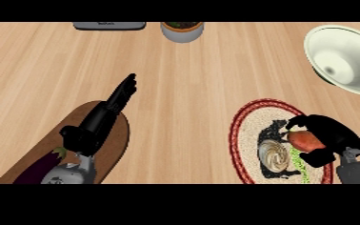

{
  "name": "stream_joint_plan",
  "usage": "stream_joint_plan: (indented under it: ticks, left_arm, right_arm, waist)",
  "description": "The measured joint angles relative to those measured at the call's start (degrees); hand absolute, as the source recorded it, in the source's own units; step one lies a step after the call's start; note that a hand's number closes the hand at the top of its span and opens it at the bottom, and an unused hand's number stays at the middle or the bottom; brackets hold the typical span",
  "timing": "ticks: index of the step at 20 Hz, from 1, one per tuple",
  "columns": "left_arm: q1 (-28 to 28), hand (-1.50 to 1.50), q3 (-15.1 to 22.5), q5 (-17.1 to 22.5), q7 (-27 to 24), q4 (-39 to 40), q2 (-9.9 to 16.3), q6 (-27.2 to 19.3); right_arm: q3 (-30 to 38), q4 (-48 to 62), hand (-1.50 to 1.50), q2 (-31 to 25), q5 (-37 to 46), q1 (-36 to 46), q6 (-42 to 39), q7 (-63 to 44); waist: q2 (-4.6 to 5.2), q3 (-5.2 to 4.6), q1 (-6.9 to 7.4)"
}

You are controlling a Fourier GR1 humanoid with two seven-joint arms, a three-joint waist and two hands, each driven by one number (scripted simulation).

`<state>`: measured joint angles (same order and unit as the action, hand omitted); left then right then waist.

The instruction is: Pick the sweet potato from the placemat and place it in the bowl

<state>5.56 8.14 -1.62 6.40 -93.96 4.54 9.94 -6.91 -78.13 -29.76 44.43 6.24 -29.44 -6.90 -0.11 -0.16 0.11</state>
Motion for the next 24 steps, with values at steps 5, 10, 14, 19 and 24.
stream_joint_plan:
  ticks: [5,10,14,19,24]
  left_arm:
    - [0.7,0.0,-1.0,0.1,-0.7,1.5,-0.4,0.8]
    - [0.4,0.0,-1.8,0.0,-1.6,1.8,-0.1,1.6]
    - [2.0,0.0,-0.5,-0.1,-1.1,1.8,-0.6,2.3]
    - [3.4,0.0,0.6,-0.6,-1.2,2.9,-1.4,2.5]
    - [4.0,0.0,0.2,-0.2,-0.8,2.9,-1.4,2.8]
  right_arm:
    - [0.8,1.6,1.5,1.7,2.7,1.1,3.4,3.6]
    - [3.1,6.7,1.5,4.9,4.7,6.5,5.2,1.2]
    - [9.0,13.6,1.5,10.0,5.8,16.6,8.4,-13.5]
    - [13.4,22.8,1.5,12.5,10.2,29.7,13.9,-29.5]
    - [13.4,30.4,1.5,11.6,18.0,39.1,22.2,-39.6]
  waist:
    - [0.01,0.03,-0.03]
    - [0.17,0.12,0.3]
    - [0.86,0.18,2.57]
    - [1.46,0.18,4.36]
    - [1.46,0.19,4.52]
